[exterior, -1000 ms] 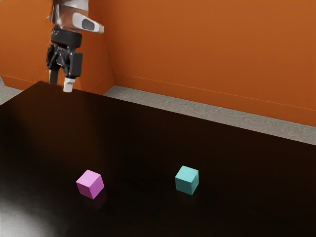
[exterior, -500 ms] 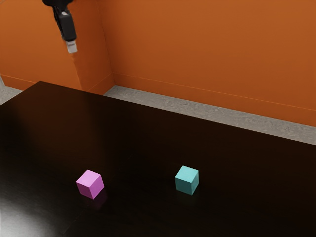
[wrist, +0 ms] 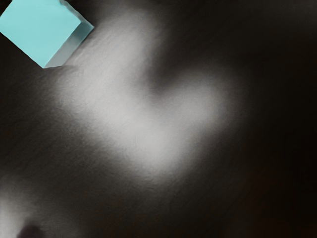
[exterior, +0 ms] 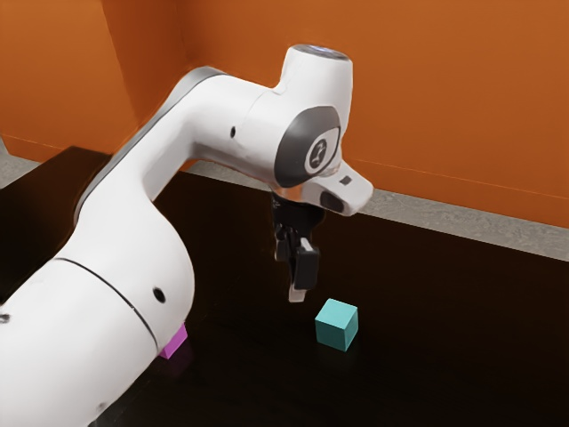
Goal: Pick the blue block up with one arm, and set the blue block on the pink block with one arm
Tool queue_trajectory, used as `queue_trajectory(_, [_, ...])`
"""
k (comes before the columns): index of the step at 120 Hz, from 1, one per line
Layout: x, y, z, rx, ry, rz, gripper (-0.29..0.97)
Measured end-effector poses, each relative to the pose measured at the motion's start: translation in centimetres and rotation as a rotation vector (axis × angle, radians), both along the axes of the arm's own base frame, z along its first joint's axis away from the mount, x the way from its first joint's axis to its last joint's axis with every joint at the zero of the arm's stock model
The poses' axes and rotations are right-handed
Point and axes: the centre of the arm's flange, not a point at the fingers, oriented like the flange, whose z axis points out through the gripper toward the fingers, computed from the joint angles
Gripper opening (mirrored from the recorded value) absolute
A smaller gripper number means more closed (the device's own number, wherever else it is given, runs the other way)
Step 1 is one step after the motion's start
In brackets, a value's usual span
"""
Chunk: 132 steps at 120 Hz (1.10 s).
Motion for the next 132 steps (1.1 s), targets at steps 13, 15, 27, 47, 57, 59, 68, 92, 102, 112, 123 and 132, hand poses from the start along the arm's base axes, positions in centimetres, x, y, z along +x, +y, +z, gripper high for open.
queue_trajectory(13, [-0.1,-3.2,-6.5,-0.041,0.041,-0.115,0.68])
queue_trajectory(15, [-0.2,-3.6,-7.3,-0.045,0.046,-0.136,0.68])
queue_trajectory(27, [0.0,-4.6,-10.6,-0.099,0.043,-0.245,0.68])
queue_trajectory(47, [2.4,0.3,-12.8,-0.196,-0.014,-0.331,0.68])
queue_trajectory(57, [4.3,2.5,-13.5,-0.157,-0.075,-0.393,0.68])
queue_trajectory(59, [4.7,2.8,-13.8,-0.147,-0.086,-0.408,0.68])
queue_trajectory(68, [6.3,4.3,-14.7,-0.125,-0.136,-0.469,0.68])
queue_trajectory(92, [7.6,4.7,-17.0,-0.171,-0.203,-0.611,0.68])
queue_trajectory(102, [8.0,5.0,-17.4,-0.189,-0.222,-0.643,0.68])
queue_trajectory(112, [9.2,6.5,-17.2,-0.209,-0.241,-0.650,0.68])
queue_trajectory(123, [10.5,6.5,-16.9,-0.227,-0.252,-0.685,0.68])
queue_trajectory(132, [10.6,6.0,-17.7,-0.244,-0.239,-0.709,0.68])
